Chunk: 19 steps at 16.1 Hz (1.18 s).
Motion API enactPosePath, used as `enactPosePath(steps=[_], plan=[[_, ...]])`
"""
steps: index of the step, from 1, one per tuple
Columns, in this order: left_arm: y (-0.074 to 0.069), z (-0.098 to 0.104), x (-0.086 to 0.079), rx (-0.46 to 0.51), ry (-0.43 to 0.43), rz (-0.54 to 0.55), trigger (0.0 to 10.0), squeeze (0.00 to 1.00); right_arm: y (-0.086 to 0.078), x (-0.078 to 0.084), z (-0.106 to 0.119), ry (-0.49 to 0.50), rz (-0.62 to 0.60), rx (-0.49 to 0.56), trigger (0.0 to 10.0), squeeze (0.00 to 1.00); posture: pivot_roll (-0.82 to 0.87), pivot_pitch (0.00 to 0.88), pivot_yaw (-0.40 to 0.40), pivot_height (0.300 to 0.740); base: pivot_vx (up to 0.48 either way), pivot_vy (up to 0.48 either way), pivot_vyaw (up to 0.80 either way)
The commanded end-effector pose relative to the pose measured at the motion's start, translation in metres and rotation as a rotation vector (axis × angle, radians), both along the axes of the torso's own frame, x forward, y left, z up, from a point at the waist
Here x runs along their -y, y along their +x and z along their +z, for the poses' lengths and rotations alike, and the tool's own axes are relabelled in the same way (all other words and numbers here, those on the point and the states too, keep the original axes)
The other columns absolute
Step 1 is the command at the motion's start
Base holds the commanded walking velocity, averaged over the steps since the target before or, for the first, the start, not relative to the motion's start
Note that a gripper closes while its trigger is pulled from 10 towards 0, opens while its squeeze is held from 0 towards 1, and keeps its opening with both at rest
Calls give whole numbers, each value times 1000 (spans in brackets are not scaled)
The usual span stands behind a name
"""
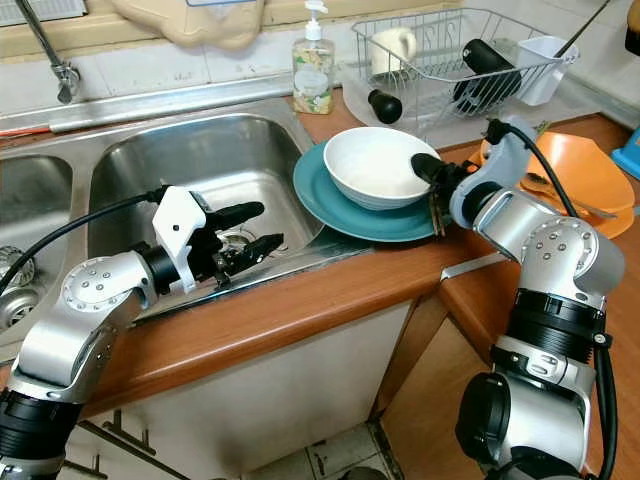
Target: Kitchen organization
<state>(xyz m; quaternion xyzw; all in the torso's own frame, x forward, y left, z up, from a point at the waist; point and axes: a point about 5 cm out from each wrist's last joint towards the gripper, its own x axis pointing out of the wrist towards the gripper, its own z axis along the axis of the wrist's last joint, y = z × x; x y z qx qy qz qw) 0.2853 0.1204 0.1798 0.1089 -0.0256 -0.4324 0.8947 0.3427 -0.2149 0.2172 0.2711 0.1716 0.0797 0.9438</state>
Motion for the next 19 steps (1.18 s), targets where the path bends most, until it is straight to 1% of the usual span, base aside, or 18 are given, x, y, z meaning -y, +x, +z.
enactPosePath(steps=[1, 2, 3, 4, 9, 12, 14, 16, 17, 19], plan=[[-3, 4, 2, 18, 8, -16, 10000, 0, 2, -8, 7, 16, 47, 21, 4667, 0, -134, 0, 14, 740, 0, 0, 0], [-3, 5, 2, 19, 9, -11, 10000, 0, 3, -11, 7, 13, 65, 16, 2157, 0, -130, 0, 4, 740, 0, 0, 0], [-3, 5, 2, 20, 8, -8, 10000, 0, 3, -12, 6, 21, 73, 10, 392, 0, -129, 0, -1, 740, 0, 0, 0], [-4, 5, 1, 22, 9, -2, 10000, 0, 5, -14, 5, 26, 84, 0, 0, 0, -127, 0, -7, 740, 0, 0, 0], [-7, 6, -1, 30, 7, 29, 10000, 0, 8, -22, 1, 36, 114, -33, 0, 0, -114, 0, -40, 740, 0, 0, 0], [-10, 6, -2, 32, 9, 42, 10000, 0, 10, -21, -4, 8, 105, -69, 0, 0, -113, 0, -52, 740, 0, 0, 0], [-10, 5, -2, 33, 10, 43, 10000, 0, 10, -20, -5, -1, 103, -73, 0, 0, -113, 0, -52, 740, 0, 0, 0], [-10, 5, -2, 34, 13, 45, 10000, 0, 9, -18, -6, -43, 97, -71, 0, 0, -118, 0, -48, 740, 0, 0, 0], [-10, 5, -1, 34, 15, 45, 10000, 0, 9, -17, -7, -80, 90, -55, 0, 0, -120, 0, -45, 740, 0, 0, 0], [-9, 6, 0, 34, 17, 43, 10000, 0, 9, -16, -8, -110, 83, -35, 0, 0, -121, 0, -41, 740, 0, 0, 0]])
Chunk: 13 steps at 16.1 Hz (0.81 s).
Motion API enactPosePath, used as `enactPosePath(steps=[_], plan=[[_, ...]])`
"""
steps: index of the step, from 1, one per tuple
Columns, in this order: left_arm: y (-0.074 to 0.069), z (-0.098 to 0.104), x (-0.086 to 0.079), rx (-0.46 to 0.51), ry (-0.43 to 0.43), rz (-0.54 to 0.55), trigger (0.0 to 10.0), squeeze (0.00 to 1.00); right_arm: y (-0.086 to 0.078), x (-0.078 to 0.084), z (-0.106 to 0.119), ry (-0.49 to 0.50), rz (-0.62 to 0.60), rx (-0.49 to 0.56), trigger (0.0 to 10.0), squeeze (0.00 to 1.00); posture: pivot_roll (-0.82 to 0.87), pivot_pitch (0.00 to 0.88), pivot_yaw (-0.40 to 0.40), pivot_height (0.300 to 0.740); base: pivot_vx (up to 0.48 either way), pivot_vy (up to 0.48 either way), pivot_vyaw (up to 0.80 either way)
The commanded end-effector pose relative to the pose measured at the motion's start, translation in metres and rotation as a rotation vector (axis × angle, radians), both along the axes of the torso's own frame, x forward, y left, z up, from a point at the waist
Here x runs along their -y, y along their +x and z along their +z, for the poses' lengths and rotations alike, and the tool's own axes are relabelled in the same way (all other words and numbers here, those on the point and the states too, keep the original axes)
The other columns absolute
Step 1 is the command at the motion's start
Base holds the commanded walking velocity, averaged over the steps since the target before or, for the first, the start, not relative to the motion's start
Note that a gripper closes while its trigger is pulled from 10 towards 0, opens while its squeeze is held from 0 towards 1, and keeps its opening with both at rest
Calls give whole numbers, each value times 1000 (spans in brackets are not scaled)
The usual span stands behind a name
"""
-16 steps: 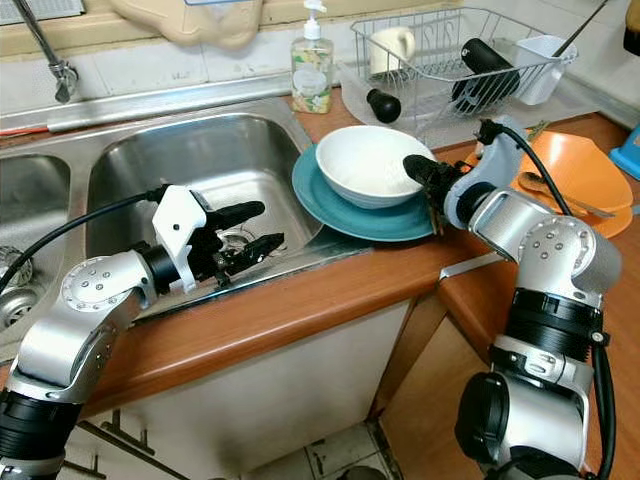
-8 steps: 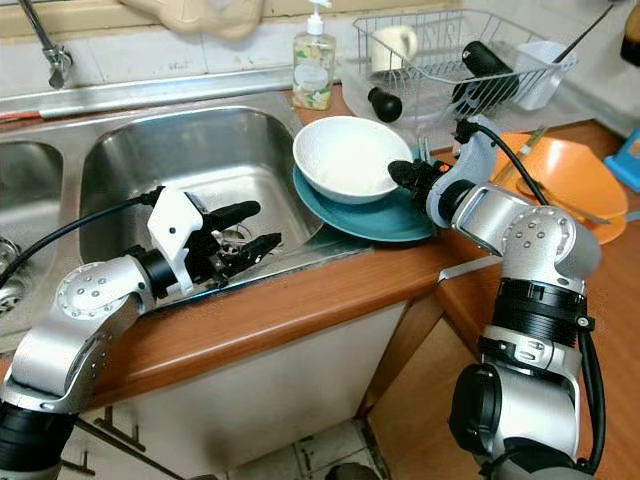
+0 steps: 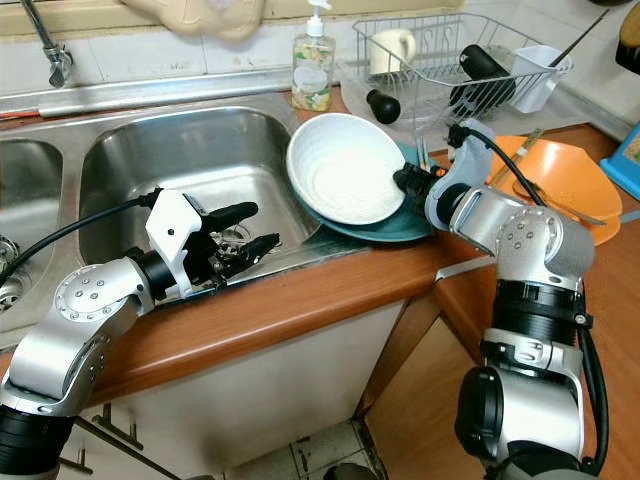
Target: Kitchen organization
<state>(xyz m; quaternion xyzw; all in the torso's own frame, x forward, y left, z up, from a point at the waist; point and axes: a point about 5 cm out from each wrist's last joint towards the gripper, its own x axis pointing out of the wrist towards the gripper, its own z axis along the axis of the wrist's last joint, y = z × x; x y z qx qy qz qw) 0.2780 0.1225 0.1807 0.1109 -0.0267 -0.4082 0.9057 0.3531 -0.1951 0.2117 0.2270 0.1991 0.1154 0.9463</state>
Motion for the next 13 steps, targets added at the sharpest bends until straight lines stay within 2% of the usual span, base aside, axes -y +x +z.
enactPosePath(steps=[1, 6, 8, 9, 11, 12, 13], plan=[[0, 5, 3, 26, 19, -8, 10000, 0, -1, 3, -2, -26, -16, 5, 0, 0, -124, 0, -35, 740, 0, 0, 0], [14, 10, 5, 38, -13, 65, 10000, 0, -1, 2, 10, -81, -17, 151, 0, 0, -130, 0, -19, 740, 0, 0, 0], [23, 17, 8, 48, -54, 103, 10000, 0, -1, -1, 29, -106, -17, 291, 0, 0, -132, 0, -13, 740, 0, 0, 0], [26, 20, 12, 33, -95, 99, 10000, 0, -2, -4, 37, -164, 1, 360, 0, 0, -137, 0, -6, 740, 0, 0, 0], [28, 22, 18, 9, -138, 85, 10000, 0, -4, -11, 46, -219, 36, 448, 0, 0, -139, 0, -2, 740, 0, 0, 0], [30, 23, 22, -7, -171, 80, 10000, 1000, -7, -17, 53, -245, 67, 502, 0, 0, -142, 0, 2, 740, 0, 0, 0], [32, 24, 23, -11, -183, 90, 10000, 1000, -9, -20, 56, -259, 87, 535, 0, 0, -142, 0, 2, 740, 0, 0, 0]])
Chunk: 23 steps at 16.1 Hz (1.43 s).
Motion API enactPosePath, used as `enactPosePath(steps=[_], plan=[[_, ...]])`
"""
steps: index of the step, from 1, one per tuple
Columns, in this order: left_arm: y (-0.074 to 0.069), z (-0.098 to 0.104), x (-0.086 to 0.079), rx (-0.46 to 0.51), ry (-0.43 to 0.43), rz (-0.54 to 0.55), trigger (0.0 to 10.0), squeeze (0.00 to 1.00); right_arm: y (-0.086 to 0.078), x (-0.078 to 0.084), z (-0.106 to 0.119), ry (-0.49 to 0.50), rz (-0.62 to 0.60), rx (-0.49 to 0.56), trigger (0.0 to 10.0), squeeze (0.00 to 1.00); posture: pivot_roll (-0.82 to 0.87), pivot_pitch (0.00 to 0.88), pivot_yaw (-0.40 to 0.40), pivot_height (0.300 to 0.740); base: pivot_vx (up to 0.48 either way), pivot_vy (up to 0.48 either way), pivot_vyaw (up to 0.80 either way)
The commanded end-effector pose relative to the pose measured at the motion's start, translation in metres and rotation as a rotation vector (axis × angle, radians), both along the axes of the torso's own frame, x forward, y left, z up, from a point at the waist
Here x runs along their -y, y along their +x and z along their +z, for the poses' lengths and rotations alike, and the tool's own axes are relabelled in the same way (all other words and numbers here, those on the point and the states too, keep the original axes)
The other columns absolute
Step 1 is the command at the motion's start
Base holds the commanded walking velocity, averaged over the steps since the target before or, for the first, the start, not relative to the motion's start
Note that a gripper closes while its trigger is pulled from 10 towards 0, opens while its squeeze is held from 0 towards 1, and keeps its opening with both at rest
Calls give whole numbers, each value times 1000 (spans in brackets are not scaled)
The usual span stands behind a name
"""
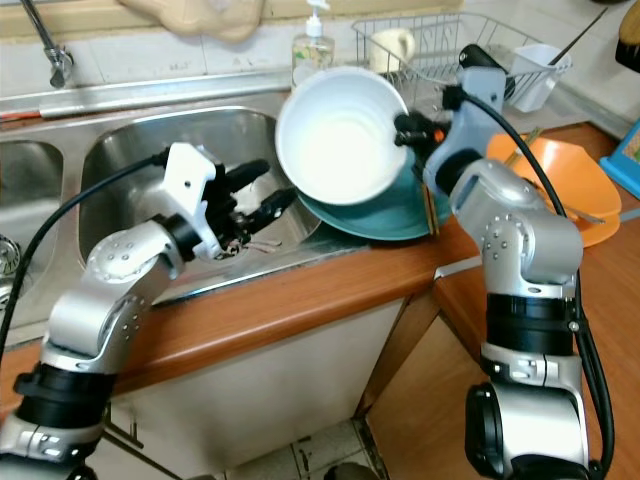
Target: Kitchen organization
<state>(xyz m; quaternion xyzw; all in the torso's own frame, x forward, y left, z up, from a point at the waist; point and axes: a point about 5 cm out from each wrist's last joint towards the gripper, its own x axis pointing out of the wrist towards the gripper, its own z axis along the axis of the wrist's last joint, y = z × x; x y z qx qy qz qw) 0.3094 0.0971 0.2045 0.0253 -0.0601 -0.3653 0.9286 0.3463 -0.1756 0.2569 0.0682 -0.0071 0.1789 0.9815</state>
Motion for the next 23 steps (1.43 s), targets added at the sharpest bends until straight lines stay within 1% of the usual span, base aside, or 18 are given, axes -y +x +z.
enactPosePath(steps=[1, 2, 3, 5, 8, 9, 10, 12, 15, 18, 20, 23], plan=[[7, -2, -3, -28, -15, 58, 10000, 976, -6, -7, 15, -25, 51, 102, 0, 0, -144, 0, 9, 740, 0, 0, 0], [13, -3, -6, -56, -61, 117, 10000, 0, -11, -12, 19, -23, 91, 137, 0, 0, -144, 0, 10, 740, 0, 0, 0], [20, -3, -12, -68, -75, 190, 10000, 0, -14, -14, 21, -4, 111, 166, 0, 0, -145, 0, 15, 740, 0, 0, 0], [25, -3, -17, -66, -78, 247, 10000, 0, -16, -14, 22, 11, 112, 178, 0, 0, -145, 0, 19, 740, 0, 0, 0], [26, -5, -18, -90, -124, 249, 10000, 0, -19, -15, 21, 67, 118, 183, 0, 0, -143, 0, 22, 740, 0, 0, 0], [26, -5, -18, -100, -151, 251, 4392, 0, -20, -16, 21, 81, 121, 185, 0, 0, -143, 0, 25, 740, 0, 0, 0], [26, -5, -18, -107, -175, 248, 0, 0, -21, -18, 19, 97, 121, 182, 0, 0, -141, 0, 25, 740, 0, 0, 0], [24, -4, -18, -126, -240, 227, 0, 0, -22, -23, 15, 135, 112, 173, 0, 0, -135, 0, 26, 740, 0, 0, 0], [20, -5, -25, -138, -281, 248, 0, 0, -22, -27, 9, 173, 84, 157, 0, 0, -131, 0, 27, 740, 0, 0, 0], [15, -6, -29, -149, -307, 246, 0, 0, -25, -33, 2, 167, 81, 141, 0, 0, -129, 0, 28, 740, 0, 0, 0], [14, -7, -30, -155, -306, 244, 0, 0, -27, -39, 0, 155, 93, 141, 0, 0, -128, 0, 28, 740, 0, 0, 0], [13, -9, -30, -158, -298, 252, 0, 0, -32, -50, -3, 92, 140, 153, 0, 0, -129, 0, 26, 740, 0, 0, 0]])
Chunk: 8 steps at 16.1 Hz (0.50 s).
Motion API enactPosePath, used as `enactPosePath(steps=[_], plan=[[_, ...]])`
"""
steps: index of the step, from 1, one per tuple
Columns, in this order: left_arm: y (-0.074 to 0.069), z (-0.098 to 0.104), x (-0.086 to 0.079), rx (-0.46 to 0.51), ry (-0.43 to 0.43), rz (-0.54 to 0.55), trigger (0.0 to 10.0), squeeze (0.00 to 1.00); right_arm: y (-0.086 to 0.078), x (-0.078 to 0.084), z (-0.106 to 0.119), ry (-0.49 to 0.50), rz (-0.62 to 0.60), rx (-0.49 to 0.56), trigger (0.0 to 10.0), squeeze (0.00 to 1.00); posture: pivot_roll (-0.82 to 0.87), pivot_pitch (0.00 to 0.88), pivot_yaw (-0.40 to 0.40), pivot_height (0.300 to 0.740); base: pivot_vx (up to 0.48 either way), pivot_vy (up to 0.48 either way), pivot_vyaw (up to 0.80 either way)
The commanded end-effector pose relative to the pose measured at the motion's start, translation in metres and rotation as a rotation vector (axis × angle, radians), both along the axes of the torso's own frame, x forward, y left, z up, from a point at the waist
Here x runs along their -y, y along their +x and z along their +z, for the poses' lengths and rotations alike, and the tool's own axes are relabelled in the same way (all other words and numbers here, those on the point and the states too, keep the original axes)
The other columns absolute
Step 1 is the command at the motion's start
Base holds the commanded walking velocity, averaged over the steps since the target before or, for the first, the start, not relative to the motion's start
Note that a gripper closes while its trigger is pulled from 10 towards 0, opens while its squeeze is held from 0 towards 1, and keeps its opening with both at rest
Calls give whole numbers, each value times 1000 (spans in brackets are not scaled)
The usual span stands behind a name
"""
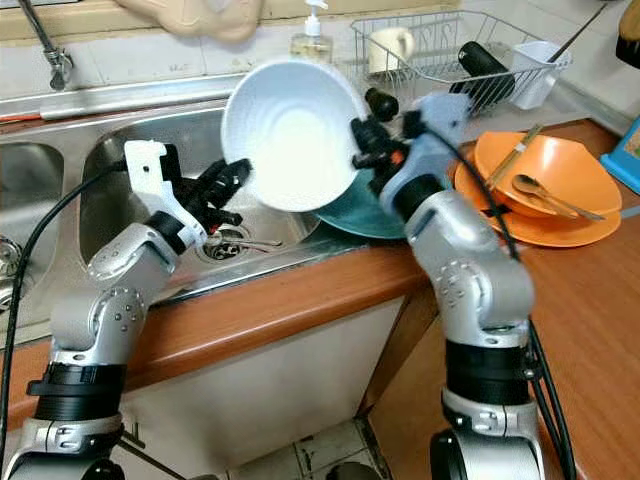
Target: Kitchen organization
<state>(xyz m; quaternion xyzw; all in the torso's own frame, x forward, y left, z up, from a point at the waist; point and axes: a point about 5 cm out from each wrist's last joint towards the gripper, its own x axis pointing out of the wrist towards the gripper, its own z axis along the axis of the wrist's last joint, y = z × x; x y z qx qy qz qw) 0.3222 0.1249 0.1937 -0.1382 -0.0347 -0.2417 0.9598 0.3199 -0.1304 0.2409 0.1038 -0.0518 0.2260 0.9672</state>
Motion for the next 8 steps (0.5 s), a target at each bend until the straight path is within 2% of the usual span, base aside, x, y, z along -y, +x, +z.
enactPosePath(steps=[1, 2, 3, 4, 5, 6, 8], plan=[[0, 2, -2, 5, 14, 24, 0, 0, -7, -8, 12, -4, 57, 78, 0, 0, -128, 0, 25, 740, 0, 0, 0], [1, 4, -2, 8, 9, 38, 0, 0, -8, -11, 12, -15, 71, 85, 4078, 0, -129, 0, 25, 740, 0, 0, 0], [2, 6, -3, 16, 7, 59, 0, 0, -9, -14, 12, -37, 71, 90, 10000, 0, -130, 0, 26, 740, 0, 0, 0], [4, 8, -4, 21, -9, 82, 0, 0, -8, -14, 11, -54, 57, 90, 10000, 0, -130, 0, 26, 740, 0, 0, 0], [5, 13, -7, 30, -31, 102, 0, 0, -8, -14, 11, -53, 57, 88, 10000, 102, -130, 0, 26, 740, 0, 0, 0], [6, 16, -11, 38, -33, 124, 0, 0, -8, -14, 11, -52, 55, 87, 10000, 1000, -130, 0, 26, 740, 0, 0, 0], [8, 20, -17, 48, -36, 161, 0, 0, -8, -13, 11, -67, 56, 88, 10000, 1000, -130, 0, 27, 740, 0, 0, 0]])
